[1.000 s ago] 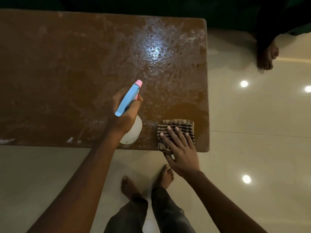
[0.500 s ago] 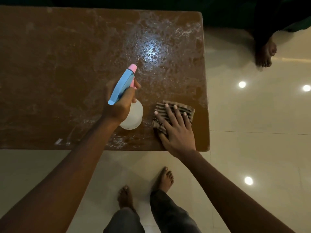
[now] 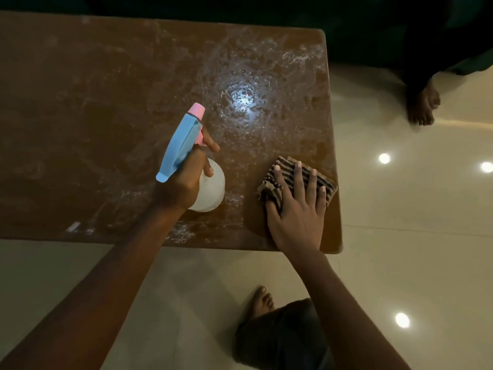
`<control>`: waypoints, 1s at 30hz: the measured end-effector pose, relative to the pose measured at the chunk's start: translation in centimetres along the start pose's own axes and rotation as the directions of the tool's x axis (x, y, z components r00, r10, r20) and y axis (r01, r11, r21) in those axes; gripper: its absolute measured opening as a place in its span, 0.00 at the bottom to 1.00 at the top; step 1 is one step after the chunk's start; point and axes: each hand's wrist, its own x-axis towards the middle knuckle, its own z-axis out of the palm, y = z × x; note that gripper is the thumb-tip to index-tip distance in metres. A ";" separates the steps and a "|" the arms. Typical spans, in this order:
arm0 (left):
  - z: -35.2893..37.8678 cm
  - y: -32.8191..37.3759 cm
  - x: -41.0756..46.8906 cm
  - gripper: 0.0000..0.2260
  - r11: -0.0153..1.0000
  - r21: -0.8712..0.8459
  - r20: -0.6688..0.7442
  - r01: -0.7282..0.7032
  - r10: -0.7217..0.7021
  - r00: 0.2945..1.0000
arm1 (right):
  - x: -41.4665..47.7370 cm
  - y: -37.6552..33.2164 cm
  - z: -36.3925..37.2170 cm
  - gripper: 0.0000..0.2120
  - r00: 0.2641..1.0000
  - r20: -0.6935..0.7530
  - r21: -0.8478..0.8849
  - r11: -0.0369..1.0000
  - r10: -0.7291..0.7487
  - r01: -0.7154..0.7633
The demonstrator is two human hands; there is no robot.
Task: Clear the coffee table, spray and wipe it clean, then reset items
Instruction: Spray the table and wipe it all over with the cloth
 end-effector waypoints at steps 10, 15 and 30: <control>0.2 -0.5 0.0 0.07 0.994 -0.018 -0.095 -0.108 0.105 0.990 | 0.6 -2.3 1.9 0.30 0.995 -0.075 -0.013 0.998 -0.064 0.063; 0.0 -0.8 0.1 0.06 0.993 -0.040 -0.107 -0.111 0.106 0.989 | 0.7 -2.1 2.2 0.30 0.987 -0.100 -0.043 0.992 -0.122 0.119; -0.3 -0.4 1.6 0.06 0.995 0.052 0.048 -0.084 0.082 0.996 | -1.0 -0.2 1.5 0.29 0.995 -0.096 0.050 0.999 0.000 0.005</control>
